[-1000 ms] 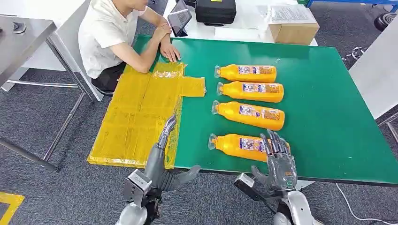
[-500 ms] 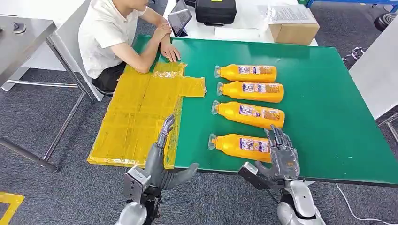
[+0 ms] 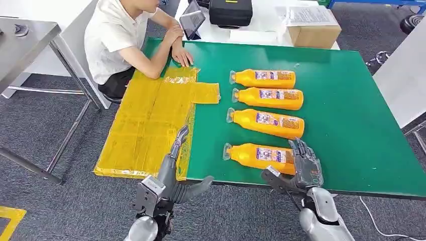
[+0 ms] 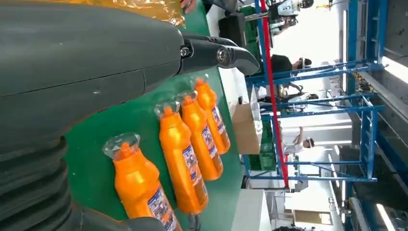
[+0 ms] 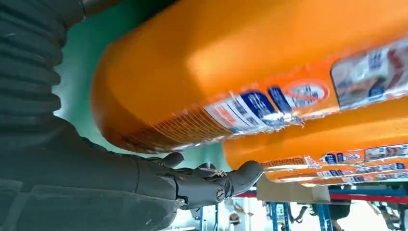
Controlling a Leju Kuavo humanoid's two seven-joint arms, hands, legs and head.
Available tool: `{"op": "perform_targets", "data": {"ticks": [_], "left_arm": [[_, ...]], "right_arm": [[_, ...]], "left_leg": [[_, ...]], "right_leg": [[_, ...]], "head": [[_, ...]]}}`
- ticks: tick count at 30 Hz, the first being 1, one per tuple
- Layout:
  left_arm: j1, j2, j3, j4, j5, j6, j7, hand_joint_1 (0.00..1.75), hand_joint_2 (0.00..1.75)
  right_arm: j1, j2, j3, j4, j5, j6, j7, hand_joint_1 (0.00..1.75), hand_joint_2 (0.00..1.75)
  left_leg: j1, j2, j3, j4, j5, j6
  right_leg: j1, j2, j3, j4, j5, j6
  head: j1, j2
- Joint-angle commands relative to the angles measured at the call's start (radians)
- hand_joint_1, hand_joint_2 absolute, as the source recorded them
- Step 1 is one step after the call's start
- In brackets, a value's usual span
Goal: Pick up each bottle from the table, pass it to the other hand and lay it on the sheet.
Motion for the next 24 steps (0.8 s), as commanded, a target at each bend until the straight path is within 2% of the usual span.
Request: {"op": "perform_targets", "data": {"ticks": [1, 8, 11, 12, 13, 19, 20, 21, 24], "left_arm": [[-0.023, 0.007, 0.008, 0.049, -0.006, 0.0, 0.005, 0.0, 1.75], [-0.027, 0.01, 0.013, 0.041, -0.01, -0.001, 0.003, 0.0, 1.75], [-0.03, 0.01, 0.013, 0.039, -0.009, -0.002, 0.0, 0.0, 1.75], [-0.033, 0.012, 0.012, 0.037, -0.005, -0.006, -0.001, 0.0, 1.75], [-0.038, 0.014, 0.01, 0.04, 0.0, -0.01, -0.002, 0.0, 1.75], [-0.042, 0.014, 0.01, 0.043, 0.002, -0.011, -0.002, 0.0, 1.75], [-0.042, 0.014, 0.01, 0.043, 0.002, -0.011, -0.002, 0.0, 1.75], [-0.044, 0.016, 0.008, 0.046, 0.003, -0.013, -0.002, 0.0, 1.75], [-0.058, 0.019, 0.004, 0.055, 0.01, -0.019, -0.004, 0.0, 1.75]], "right_arm": [[-0.048, -0.002, 0.019, 0.12, 0.075, -0.032, 0.047, 0.0, 1.75], [-0.117, 0.009, 0.03, 0.117, 0.084, -0.008, 0.036, 0.0, 1.75], [-0.136, 0.009, 0.033, 0.15, 0.011, 0.09, 0.017, 0.0, 1.75], [-0.146, -0.006, 0.05, 0.182, -0.01, 0.148, 0.02, 0.07, 1.75], [-0.15, -0.012, 0.05, 0.208, -0.056, 0.208, 0.001, 1.1, 1.75], [-0.15, -0.022, 0.053, 0.222, -0.072, 0.209, -0.012, 1.1, 1.75], [-0.15, -0.022, 0.053, 0.222, -0.072, 0.209, -0.012, 1.61, 1.75], [-0.156, -0.029, 0.069, 0.239, -0.075, 0.245, -0.004, 1.75, 1.75], [-0.138, -0.04, 0.053, 0.298, -0.146, 0.308, -0.025, 1.75, 1.75]], "left_leg": [[0.001, -0.001, 0.004, -0.001, -0.001, -0.001], [0.0, 0.001, 0.005, -0.001, -0.001, -0.001], [0.0, 0.002, 0.004, -0.001, 0.0, -0.001], [0.0, 0.002, 0.006, -0.001, -0.001, -0.001], [0.0, 0.002, 0.005, -0.001, -0.001, -0.001], [0.001, 0.0, 0.006, -0.001, 0.0, 0.0], [0.001, -0.001, 0.008, -0.001, 0.0, -0.001], [0.001, -0.001, 0.007, -0.001, 0.0, -0.001], [0.001, -0.001, 0.007, -0.001, 0.0, 0.0]], "right_leg": [[0.001, 0.0, 0.004, -0.001, -0.001, -0.001], [0.001, 0.002, 0.005, -0.001, 0.0, -0.002], [0.0, 0.002, 0.004, 0.0, 0.0, -0.001], [0.001, 0.003, 0.006, -0.001, 0.0, -0.002], [0.001, 0.002, 0.005, -0.001, 0.0, -0.002], [0.001, 0.0, 0.006, -0.001, 0.0, -0.001], [0.001, 0.0, 0.008, -0.002, 0.0, -0.002], [0.001, -0.001, 0.007, -0.002, 0.0, -0.001], [0.001, -0.001, 0.007, -0.002, 0.0, -0.001]], "head": [[0.0, 0.0], [0.0, 0.0], [0.0, 0.0], [0.0, 0.0], [0.0, 0.0], [0.0, 0.0], [0.0, 0.0], [0.0, 0.0], [0.0, 0.0]]}}
